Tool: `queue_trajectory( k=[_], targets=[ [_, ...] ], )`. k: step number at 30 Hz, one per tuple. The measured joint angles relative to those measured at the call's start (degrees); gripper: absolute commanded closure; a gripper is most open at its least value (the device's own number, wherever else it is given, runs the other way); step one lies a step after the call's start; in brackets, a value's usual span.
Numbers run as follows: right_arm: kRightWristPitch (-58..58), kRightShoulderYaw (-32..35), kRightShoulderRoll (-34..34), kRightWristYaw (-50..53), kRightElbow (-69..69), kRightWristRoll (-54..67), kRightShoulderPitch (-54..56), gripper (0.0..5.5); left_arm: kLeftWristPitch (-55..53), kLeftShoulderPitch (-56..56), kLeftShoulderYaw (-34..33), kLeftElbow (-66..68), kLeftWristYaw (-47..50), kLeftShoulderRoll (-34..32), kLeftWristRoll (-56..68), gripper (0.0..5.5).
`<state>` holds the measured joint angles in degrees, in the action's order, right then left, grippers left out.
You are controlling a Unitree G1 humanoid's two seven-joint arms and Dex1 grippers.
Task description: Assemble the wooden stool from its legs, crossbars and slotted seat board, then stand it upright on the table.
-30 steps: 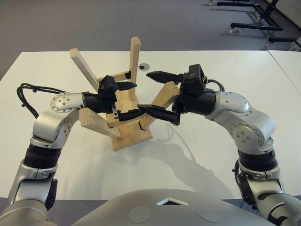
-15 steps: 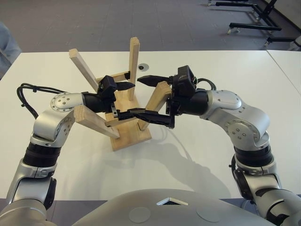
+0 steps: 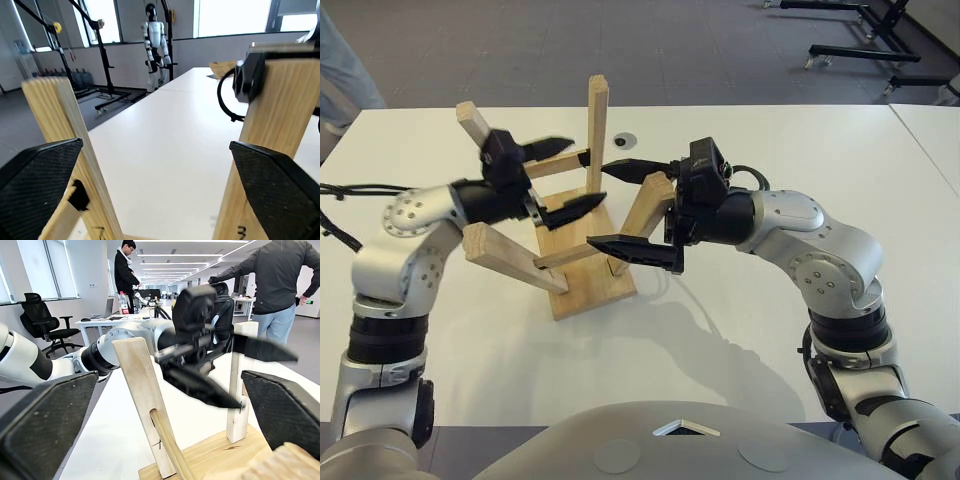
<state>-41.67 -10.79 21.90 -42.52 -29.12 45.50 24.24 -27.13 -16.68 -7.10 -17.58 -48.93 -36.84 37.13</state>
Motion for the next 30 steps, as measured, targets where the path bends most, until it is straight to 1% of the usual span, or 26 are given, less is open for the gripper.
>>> queue_trajectory(
  k=[2, 3, 5, 7, 9, 12, 13, 15, 17, 23, 30],
  targets=[
    [0.3, 0.0, -0.1, 0.3, 0.0, -0.3, -0.1, 0.24, 0.0, -1.5, -4.8, -1.8, 1.7, 0.8, 4.8, 0.1],
    [0.7, 0.1, -0.1, 0.4, 0.0, -0.5, -0.3, 0.24, 0.1, -1.7, -8.7, -3.7, 2.3, 1.0, 8.2, 0.1],
    [1.1, 0.2, -0.1, 0.7, -0.3, -0.6, -0.8, 0.24, -0.1, 0.3, -14.6, -6.6, 2.4, 0.8, 13.1, 0.1],
    [1.5, 1.1, 0.1, 1.1, -1.1, -0.8, -1.6, 0.24, -1.1, 6.2, -22.3, -9.1, 1.1, -0.7, 18.7, 0.1],
    [2.3, 2.3, 0.4, 1.5, -1.8, -0.8, -2.4, 0.24, -3.2, 15.4, -30.8, -10.2, -2.9, -3.0, 21.7, 0.1],
    [2.4, 3.4, 1.3, 2.3, -3.0, -0.8, -3.4, 0.24, -5.4, 26.2, -39.2, -10.2, -8.6, -5.9, 23.0, 0.1],
    [2.4, 3.6, 1.4, 2.5, -3.2, -0.8, -3.6, 0.24, -5.8, 29.2, -40.6, -9.8, -10.1, -6.7, 22.6, 0.1],
    [2.4, 3.7, 1.4, 2.8, -3.4, -0.7, -3.7, 0.24, -5.9, 33.5, -41.8, -8.3, -12.8, -7.7, 20.4, 0.1],
    [2.4, 3.7, 1.4, 3.0, -3.4, -0.6, -3.8, 0.24, -5.6, 36.5, -41.2, -6.9, -14.4, -8.3, 18.1, 0.1],
    [2.4, 3.5, 1.3, 2.7, -3.1, -0.6, -3.6, 0.24, -3.9, 35.7, -34.3, -6.9, -14.5, -8.5, 15.2, 0.1],
    [2.8, 3.4, 1.3, 2.4, -2.0, -1.3, -3.2, 0.24, -3.2, 32.8, -29.5, -7.0, -12.6, -8.4, 14.5, 0.1]
  ],
)
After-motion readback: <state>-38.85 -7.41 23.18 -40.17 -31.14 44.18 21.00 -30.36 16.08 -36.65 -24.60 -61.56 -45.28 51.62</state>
